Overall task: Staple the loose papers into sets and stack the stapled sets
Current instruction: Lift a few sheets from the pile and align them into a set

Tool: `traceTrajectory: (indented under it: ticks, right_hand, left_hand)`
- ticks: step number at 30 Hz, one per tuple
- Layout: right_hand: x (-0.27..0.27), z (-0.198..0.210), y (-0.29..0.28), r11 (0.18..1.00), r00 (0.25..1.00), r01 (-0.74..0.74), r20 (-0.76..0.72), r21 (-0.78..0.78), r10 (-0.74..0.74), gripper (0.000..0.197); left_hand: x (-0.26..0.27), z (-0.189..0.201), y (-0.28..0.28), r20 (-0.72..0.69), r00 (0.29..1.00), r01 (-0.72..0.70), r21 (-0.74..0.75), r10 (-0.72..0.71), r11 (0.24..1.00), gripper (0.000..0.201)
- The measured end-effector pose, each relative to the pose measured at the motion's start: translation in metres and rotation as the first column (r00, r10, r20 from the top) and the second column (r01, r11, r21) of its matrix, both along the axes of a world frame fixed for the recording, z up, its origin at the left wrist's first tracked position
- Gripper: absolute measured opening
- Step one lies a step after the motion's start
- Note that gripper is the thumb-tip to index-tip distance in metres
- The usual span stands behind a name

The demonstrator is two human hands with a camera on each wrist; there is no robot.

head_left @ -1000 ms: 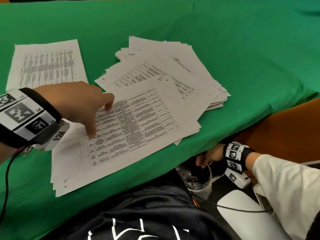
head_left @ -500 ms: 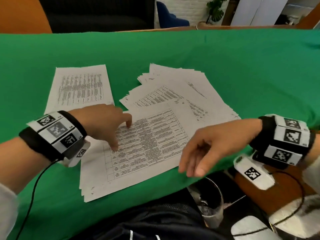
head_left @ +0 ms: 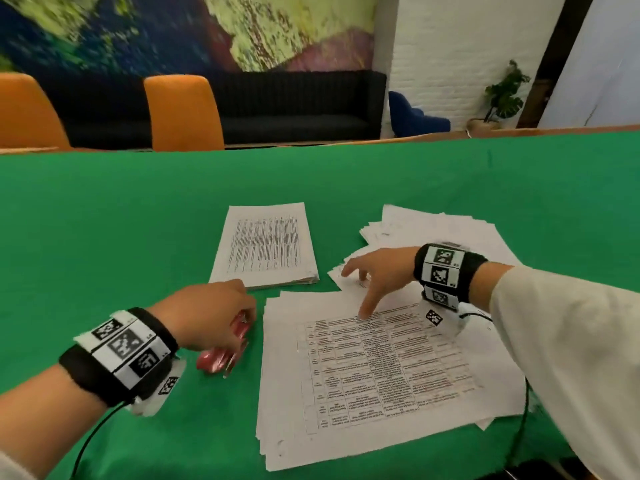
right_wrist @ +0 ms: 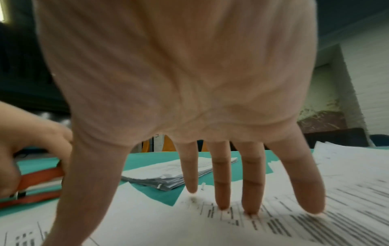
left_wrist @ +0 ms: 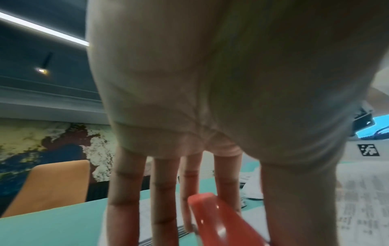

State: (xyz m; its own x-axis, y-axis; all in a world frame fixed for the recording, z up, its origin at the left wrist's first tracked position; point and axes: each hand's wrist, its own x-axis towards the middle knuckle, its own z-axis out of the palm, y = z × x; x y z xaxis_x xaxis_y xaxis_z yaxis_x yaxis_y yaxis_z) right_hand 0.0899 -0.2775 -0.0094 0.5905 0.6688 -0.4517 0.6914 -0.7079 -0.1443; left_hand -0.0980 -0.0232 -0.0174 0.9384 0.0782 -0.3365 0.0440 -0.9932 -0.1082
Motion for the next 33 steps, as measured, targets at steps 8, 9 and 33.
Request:
traceTrajectory:
  ticks: [8, 9, 33]
  right_hand:
    - [0.001, -0.015, 0.022, 0.991, 0.998, -0.048, 0.042, -0.128, 0.053, 0.093]
    - [-0.001, -0.013, 0.022, 0.989, 0.996, -0.076, 0.043, -0.131, 0.082, 0.084]
    - [-0.028, 0.013, -0.012, 0.008, 0.697, 0.706, -0.698, 0.708, 0.164, 0.042]
  left_hand:
    - [-0.01, 0.007, 0.027, 0.059, 0.986, -0.158, 0.071, 0.154, 0.985, 0.043]
    - [-0.011, 0.008, 0.027, 0.079, 0.986, -0.149, 0.045, 0.145, 0.988, 0.047]
    - [0.008, 0.025, 0.025, -0.024, 0.739, 0.301, -0.882, 0.673, -0.362, 0.05]
